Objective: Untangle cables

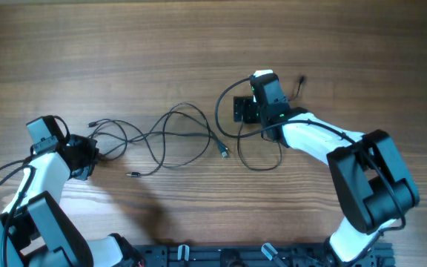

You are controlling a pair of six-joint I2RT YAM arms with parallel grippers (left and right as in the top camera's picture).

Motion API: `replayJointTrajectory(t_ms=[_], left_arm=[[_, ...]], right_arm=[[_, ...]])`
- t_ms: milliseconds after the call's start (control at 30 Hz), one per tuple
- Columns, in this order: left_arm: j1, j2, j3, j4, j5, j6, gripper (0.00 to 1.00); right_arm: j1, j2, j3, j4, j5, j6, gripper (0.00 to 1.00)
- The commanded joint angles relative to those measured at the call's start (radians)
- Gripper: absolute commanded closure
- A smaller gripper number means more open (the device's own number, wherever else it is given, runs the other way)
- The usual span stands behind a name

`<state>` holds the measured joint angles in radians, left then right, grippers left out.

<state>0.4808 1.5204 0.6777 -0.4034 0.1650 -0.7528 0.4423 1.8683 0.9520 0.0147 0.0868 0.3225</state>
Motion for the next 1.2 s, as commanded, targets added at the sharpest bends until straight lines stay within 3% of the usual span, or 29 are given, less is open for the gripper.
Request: replayJointTrajectory(t_ms=[0, 33, 100, 267, 433, 567, 667, 800, 867, 900, 933, 967, 1000, 1167], left_arm=[[0.005, -0.002, -0.004, 0.002, 0.008, 0.013, 0.84], [0.005, -0.002, -0.004, 0.001, 0.008, 0.013, 0.83], [0.005, -0.002, -0.004, 0.002, 0.008, 0.013, 0.77], [0.005, -0.002, -0.004, -0.008, 0.009, 0.013, 0.61], [0.005, -0.002, -0.004, -0.028, 0.041, 0.013, 0.51], [0.005, -0.002, -0.004, -0.020, 0.131, 0.013, 0.43], [0.005, -0.002, -0.004, -0.024, 0.132, 0.013, 0.28], [0.005, -0.002, -0.004, -0.040, 0.155, 0.013, 0.21], [0.005, -0.002, -0.004, -0.043, 0.236, 0.013, 0.20], [0.005, -0.002, -0.004, -0.039, 0.255, 0.013, 0.19], [0.005, -0.002, -0.004, -0.033, 0.266, 0.014, 0.18], [0.005, -0.002, -0.004, -0.028, 0.265, 0.018, 0.09], [0.005, -0.002, -0.003, -0.026, 0.266, 0.031, 0.00], [0.005, -0.002, -0.003, -0.007, 0.266, 0.097, 0.00]], right_arm=[[0.000, 0.050, 0.006, 0.019, 0.047, 0.028, 0.53], [-0.001, 0.053, 0.006, 0.017, 0.080, 0.039, 0.63], [-0.019, 0.034, 0.019, -0.010, 0.142, 0.044, 0.95], [-0.219, -0.201, 0.117, -0.234, 0.259, 0.012, 0.96], [-0.624, -0.360, 0.117, -0.180, 0.255, -0.206, 0.96], [-0.926, -0.301, 0.117, -0.067, 0.097, -0.304, 0.95], [-1.080, -0.203, 0.117, 0.037, -0.009, -0.315, 0.95], [-1.172, -0.035, 0.117, 0.134, -0.059, -0.370, 0.95], [-1.203, 0.021, 0.117, 0.161, -0.059, -0.353, 0.95], [-1.210, 0.038, 0.117, 0.166, -0.060, -0.345, 0.81], [-1.213, 0.045, 0.117, 0.167, -0.060, -0.344, 0.53], [-1.213, 0.047, 0.118, 0.168, -0.060, -0.344, 0.18], [-1.212, 0.039, 0.119, 0.167, -0.063, -0.341, 0.00], [-1.202, -0.135, 0.214, -0.010, -0.167, -0.101, 0.00]])
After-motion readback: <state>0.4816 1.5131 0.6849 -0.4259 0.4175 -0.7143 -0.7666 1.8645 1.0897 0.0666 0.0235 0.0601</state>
